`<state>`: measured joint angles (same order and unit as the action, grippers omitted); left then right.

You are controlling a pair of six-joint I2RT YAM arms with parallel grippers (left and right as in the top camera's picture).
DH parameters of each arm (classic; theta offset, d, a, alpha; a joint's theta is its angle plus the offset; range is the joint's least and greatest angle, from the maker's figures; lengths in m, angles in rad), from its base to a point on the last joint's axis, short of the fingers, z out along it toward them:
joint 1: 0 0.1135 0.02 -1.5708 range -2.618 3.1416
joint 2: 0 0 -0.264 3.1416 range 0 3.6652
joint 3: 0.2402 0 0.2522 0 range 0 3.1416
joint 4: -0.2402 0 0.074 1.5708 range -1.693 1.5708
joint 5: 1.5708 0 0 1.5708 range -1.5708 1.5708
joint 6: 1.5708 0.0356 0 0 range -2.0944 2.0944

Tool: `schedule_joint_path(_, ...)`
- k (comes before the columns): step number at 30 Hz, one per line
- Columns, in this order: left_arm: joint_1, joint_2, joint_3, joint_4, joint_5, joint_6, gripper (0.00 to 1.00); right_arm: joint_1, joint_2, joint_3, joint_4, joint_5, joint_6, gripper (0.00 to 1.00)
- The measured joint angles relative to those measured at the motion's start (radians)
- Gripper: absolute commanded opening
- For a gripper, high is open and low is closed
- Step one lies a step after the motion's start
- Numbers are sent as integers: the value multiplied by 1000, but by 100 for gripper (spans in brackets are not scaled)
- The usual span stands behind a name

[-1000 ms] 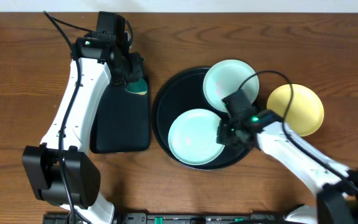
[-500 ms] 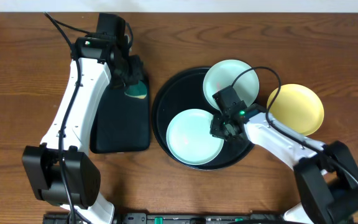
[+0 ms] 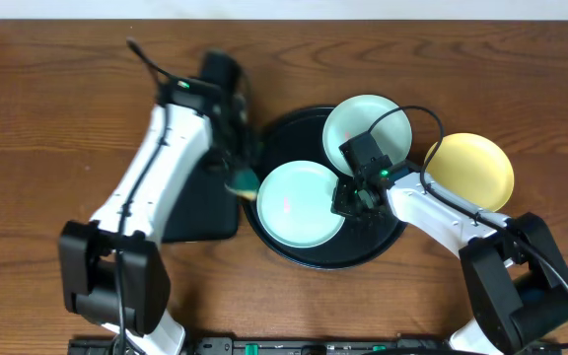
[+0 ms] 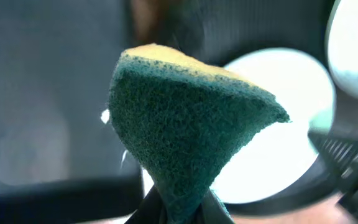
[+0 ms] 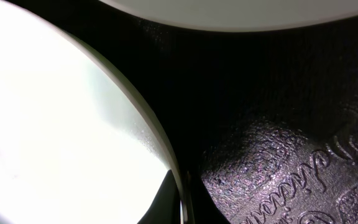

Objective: Clean dirty plates on tray and stack at the side
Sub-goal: 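Bring the sponge with the left gripper onto the mint plate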

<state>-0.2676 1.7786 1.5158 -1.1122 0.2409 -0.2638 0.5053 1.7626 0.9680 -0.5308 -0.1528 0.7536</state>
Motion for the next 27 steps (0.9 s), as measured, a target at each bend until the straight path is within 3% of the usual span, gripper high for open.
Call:
schedule_joint_path(8, -136, 4, -258, 234, 15, -16, 7, 0, 0, 1, -1, -1, 0, 1)
schedule_joint_path(15, -202, 7, -343, 417, -76, -128, 7, 0, 0, 1, -1, -1, 0, 1)
schedule_joint_path(27, -332, 20, -397, 464, -184, -258, 7, 0, 0, 1, -1, -1, 0, 1)
